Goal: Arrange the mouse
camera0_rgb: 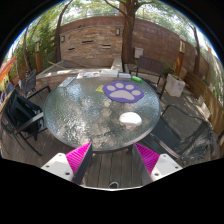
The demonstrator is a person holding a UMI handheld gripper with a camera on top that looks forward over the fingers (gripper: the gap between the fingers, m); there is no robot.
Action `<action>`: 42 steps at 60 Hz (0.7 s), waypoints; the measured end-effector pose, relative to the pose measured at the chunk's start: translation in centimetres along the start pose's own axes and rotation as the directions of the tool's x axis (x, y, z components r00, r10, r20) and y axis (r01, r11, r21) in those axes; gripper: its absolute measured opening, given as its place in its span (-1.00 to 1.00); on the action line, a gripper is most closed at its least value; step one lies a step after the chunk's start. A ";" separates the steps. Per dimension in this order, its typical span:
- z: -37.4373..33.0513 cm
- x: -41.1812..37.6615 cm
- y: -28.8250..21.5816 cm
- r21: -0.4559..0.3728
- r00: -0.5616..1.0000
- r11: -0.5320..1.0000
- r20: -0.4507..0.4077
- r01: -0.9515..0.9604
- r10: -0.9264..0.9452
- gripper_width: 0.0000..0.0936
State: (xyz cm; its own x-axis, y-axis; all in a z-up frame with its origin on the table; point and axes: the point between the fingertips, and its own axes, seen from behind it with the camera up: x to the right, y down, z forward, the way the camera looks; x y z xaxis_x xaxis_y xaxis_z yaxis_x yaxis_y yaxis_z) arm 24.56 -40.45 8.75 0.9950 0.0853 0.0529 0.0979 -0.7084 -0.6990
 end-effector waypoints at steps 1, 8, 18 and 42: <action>0.8 0.9 -0.1 0.004 1.000 1.000 -0.009 -0.002 0.002 0.76; 6.5 6.5 -1.0 0.026 0.998 1.000 -0.059 -0.007 0.008 0.78; 13.7 10.0 -2.4 0.037 0.999 0.999 -0.053 -0.001 0.003 0.78; 20.3 12.5 -6.5 0.065 0.999 0.997 -0.007 0.043 -0.043 0.82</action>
State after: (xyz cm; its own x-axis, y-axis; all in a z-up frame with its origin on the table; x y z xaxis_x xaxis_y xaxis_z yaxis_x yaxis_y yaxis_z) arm 35.95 -20.58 -0.50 0.9899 0.1106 0.0882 0.1394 -0.6567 -0.7412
